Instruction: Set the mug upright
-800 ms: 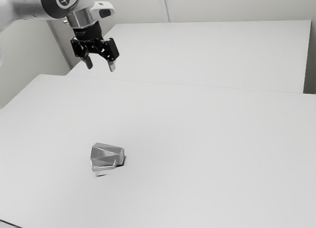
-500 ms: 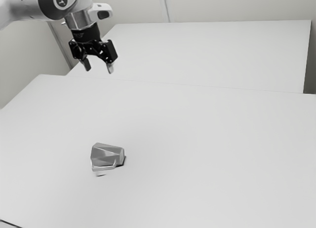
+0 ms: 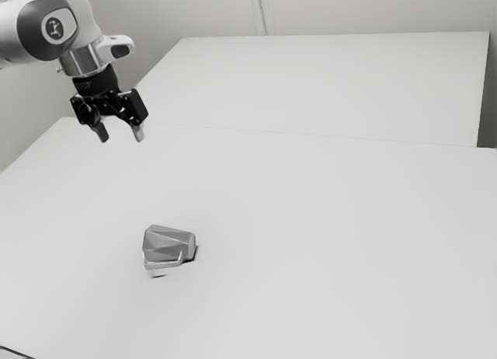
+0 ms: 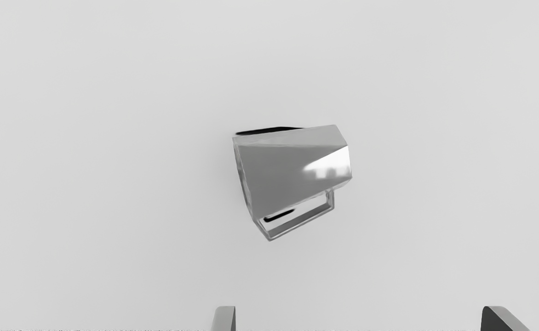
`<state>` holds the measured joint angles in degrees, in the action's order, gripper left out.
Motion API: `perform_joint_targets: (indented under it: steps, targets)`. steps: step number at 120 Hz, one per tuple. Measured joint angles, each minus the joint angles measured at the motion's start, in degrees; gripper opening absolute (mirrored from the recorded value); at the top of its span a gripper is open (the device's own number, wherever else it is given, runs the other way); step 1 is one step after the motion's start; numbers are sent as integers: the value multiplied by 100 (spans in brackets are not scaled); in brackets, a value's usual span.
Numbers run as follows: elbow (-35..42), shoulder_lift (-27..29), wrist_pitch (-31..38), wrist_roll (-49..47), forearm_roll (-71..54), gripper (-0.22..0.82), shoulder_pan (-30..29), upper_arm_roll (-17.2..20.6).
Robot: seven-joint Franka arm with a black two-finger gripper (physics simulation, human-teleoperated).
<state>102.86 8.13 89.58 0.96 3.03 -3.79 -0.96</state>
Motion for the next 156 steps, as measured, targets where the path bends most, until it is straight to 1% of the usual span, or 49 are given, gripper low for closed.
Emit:
perform_joint_targets:
  steps: [17, 41, 74, 101, 132, 156]
  targets:
    - [694, 182, 437, 254, 356, 58, -102, -283]
    - [1499, 249, 1152, 722, 890, 58, -159, -678]
    - [2301, 251, 1955, 1380, 1548, 58, -157, -952]
    - [2949, 233, 2535, 1955, 2245, 58, -161, -1121]
    - [3176, 78, 2905, 2507, 2747, 57, -159, -1151]
    - [3517, -75, 3196, 2933, 3251, 57, -239, -1167]
